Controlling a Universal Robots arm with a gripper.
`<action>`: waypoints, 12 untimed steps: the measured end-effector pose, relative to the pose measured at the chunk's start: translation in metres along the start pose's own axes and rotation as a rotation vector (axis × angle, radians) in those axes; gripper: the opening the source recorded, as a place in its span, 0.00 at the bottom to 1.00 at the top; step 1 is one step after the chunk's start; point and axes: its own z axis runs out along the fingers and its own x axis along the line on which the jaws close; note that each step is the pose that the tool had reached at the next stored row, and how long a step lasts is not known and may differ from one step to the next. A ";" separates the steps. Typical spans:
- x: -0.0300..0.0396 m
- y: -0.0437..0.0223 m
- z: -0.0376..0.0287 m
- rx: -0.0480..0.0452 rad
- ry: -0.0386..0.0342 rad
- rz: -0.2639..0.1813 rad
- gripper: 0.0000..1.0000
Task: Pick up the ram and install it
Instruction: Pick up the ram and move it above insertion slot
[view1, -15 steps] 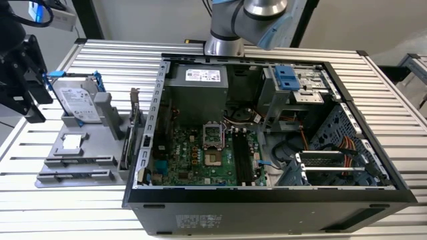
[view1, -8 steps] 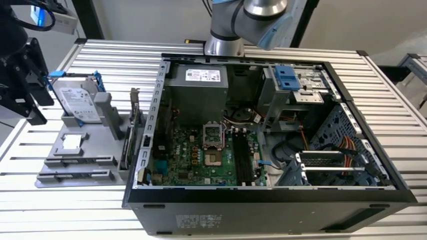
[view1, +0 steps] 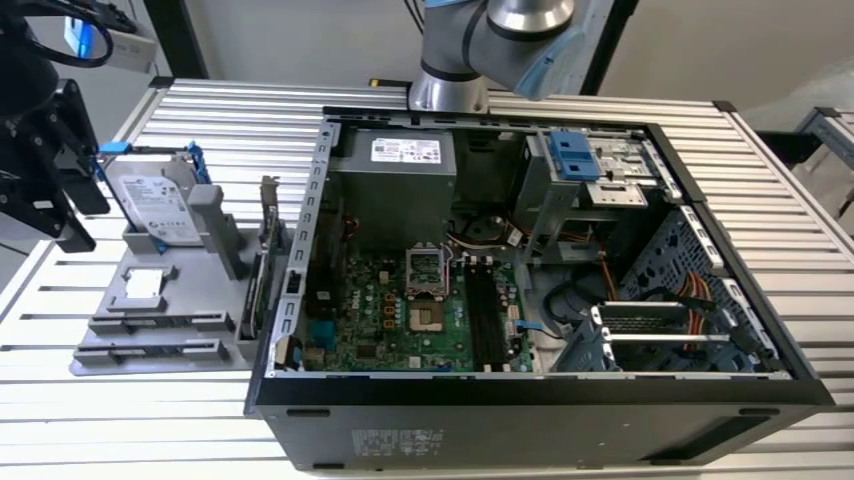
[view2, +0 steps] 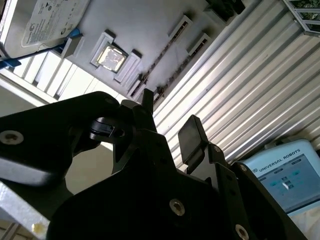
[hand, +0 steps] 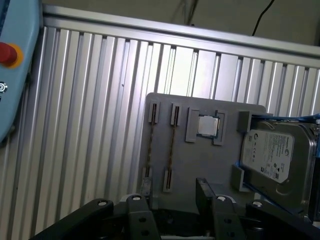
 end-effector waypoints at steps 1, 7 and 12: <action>0.0000 0.0000 0.0002 0.0000 0.0000 0.000 1.00; 0.0000 0.0000 0.0008 0.0000 0.0000 0.000 1.00; 0.0000 -0.0001 0.0017 0.0001 0.0000 0.000 1.00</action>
